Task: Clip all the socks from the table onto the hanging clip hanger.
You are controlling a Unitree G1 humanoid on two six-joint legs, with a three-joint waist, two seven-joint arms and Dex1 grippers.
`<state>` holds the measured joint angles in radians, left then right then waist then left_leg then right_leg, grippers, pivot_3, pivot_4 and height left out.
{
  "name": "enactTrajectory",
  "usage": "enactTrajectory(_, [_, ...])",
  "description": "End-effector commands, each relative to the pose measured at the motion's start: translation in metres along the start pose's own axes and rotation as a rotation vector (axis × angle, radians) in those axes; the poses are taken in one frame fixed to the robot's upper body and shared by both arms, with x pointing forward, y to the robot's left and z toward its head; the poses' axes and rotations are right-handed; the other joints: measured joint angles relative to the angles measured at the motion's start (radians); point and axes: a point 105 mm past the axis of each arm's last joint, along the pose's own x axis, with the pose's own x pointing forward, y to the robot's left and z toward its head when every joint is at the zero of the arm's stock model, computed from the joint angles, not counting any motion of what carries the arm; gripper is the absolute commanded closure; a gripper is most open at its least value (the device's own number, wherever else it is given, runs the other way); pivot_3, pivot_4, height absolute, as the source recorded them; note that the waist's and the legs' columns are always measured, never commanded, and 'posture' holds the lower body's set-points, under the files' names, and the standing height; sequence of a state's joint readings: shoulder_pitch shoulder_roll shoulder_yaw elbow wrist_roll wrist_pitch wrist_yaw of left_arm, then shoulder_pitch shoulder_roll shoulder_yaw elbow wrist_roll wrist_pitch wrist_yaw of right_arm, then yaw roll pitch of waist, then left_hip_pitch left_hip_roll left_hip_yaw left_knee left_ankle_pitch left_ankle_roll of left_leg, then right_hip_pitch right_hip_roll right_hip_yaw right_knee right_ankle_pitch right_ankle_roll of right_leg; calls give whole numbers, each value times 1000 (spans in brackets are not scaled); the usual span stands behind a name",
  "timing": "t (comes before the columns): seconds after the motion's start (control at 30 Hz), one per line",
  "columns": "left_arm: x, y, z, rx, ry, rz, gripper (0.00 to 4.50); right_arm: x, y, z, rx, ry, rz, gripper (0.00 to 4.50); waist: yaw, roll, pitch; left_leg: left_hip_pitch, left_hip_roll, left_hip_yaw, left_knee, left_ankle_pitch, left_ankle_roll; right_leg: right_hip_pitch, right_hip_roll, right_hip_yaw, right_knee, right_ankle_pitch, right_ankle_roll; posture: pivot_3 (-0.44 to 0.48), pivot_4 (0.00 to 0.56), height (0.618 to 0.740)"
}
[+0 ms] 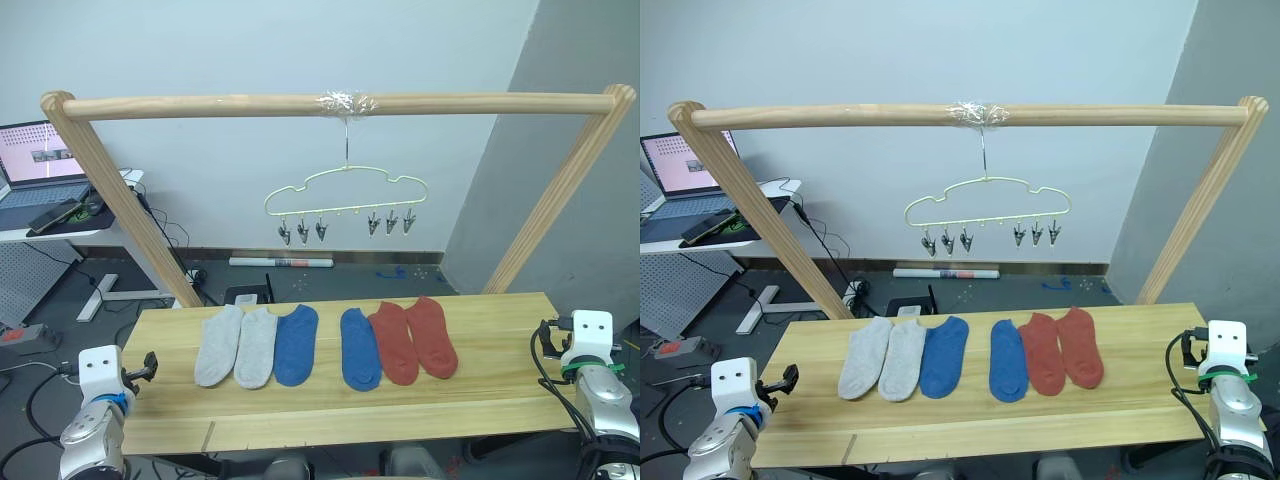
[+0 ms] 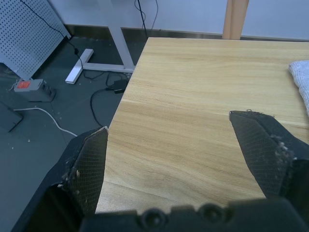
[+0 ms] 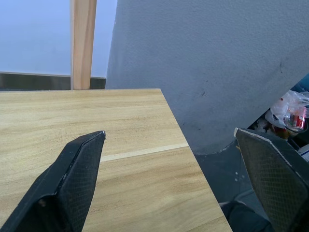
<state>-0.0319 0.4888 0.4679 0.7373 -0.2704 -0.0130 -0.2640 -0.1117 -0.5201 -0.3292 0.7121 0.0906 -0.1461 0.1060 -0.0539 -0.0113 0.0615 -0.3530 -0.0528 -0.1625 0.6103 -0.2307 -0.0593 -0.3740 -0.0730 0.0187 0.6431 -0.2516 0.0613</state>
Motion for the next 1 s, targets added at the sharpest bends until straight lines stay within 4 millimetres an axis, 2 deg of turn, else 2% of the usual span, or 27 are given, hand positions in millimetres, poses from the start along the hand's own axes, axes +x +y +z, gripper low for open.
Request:
enactTrajectory(0.03, [-1, 9, 18, 22, -47, 21, 42, 6, -5, 19, -15, -55, -11, 0, 0, 0, 0, 0, 0, 0, 0, 0, 0, 0, 0, 0, 0, 0, 0, -24, 0, 740])
enactTrajectory(0.3, [-2, 16, 21, 13, -68, 42, 42, 7, -1, 26, -15, -77, 1, 0, 2, 0, 0, 0, 0, 0, 0, 0, 0, 0, 0, 0, 0, 0, 0, -24, 0, 740])
enactTrajectory(1.0, [-6, 17, 21, -1, -81, 49, 42, 10, 5, 28, -3, -70, 45, 0, 4, 0, 0, 0, 0, 0, 0, 0, 0, 0, 0, 0, 0, 0, 0, -11, 0, 740])
